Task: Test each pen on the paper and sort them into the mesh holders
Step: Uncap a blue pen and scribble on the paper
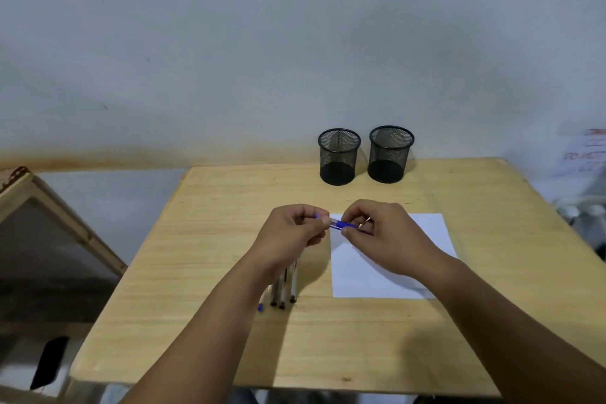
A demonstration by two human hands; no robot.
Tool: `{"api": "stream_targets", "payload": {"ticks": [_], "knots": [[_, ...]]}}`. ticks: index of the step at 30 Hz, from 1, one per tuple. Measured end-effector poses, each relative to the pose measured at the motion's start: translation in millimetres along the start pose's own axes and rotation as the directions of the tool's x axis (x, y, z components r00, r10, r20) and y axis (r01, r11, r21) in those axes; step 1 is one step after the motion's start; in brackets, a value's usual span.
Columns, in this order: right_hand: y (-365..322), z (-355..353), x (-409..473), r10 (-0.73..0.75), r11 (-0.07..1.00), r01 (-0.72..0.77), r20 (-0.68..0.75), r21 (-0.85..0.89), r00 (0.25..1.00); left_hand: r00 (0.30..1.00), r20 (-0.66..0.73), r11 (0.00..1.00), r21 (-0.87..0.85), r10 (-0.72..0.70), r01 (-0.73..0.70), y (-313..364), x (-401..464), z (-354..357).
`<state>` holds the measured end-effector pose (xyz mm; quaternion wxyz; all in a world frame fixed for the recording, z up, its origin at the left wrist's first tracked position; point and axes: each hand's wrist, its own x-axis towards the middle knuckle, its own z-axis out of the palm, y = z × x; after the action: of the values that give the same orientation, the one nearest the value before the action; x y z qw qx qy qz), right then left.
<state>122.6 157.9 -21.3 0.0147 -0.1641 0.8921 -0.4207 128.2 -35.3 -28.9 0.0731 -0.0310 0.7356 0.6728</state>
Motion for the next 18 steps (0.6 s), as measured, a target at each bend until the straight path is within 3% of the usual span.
{"api": "stream_targets", "payload": {"ticks": [8,18], "knots": [[7.8,8.2,0.4,-0.045,0.999,0.047,-0.116,0.018,0.992,0.999,-0.01,0.999,0.009,0.046,-0.045,-5.1,-1.1,7.1],[9.3,9.3,-2.9,0.046,0.997,-0.055,-0.153,-0.054,0.987,0.997,0.002,0.989,0.131,0.074,-0.074,-4.2,2.2,11.5]]}}
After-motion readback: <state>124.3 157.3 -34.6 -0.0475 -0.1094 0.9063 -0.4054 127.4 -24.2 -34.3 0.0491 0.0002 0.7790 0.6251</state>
